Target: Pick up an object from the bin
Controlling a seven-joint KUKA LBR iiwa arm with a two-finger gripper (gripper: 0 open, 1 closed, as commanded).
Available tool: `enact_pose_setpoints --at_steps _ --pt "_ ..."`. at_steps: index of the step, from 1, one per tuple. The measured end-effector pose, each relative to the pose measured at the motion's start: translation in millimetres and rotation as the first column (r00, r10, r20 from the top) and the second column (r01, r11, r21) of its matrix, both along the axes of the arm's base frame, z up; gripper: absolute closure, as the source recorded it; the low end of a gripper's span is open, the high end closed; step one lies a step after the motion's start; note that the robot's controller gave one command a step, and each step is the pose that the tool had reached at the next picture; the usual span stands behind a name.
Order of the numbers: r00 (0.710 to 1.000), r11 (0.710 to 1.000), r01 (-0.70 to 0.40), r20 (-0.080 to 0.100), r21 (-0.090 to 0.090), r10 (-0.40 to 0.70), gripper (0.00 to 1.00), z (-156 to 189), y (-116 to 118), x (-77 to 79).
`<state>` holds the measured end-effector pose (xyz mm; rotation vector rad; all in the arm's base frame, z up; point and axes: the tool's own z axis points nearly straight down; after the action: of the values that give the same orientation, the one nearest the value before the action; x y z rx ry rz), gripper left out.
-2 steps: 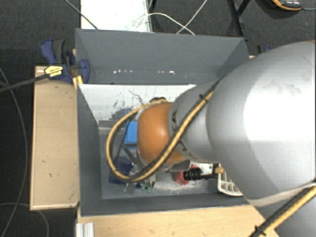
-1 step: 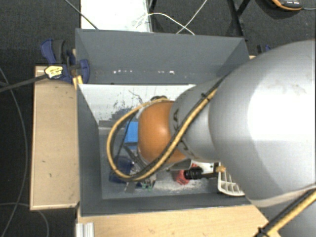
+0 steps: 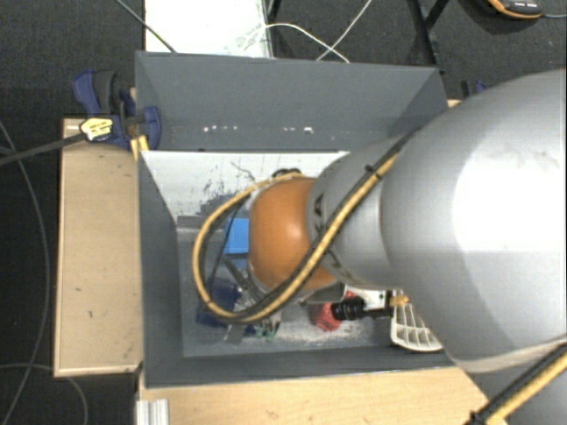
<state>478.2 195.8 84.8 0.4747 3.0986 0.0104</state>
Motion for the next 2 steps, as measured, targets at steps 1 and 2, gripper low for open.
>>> enact_pose_setpoints --at_steps 1,2 --pt "1.0 1.0 0.0 -0.012 -0.004 0.0 1.0 22.6 -1.3 -2.6" --pt "1.0 1.0 -0.005 -0.006 -0.002 0.005 1.0 60.2 -0.8 -0.8"
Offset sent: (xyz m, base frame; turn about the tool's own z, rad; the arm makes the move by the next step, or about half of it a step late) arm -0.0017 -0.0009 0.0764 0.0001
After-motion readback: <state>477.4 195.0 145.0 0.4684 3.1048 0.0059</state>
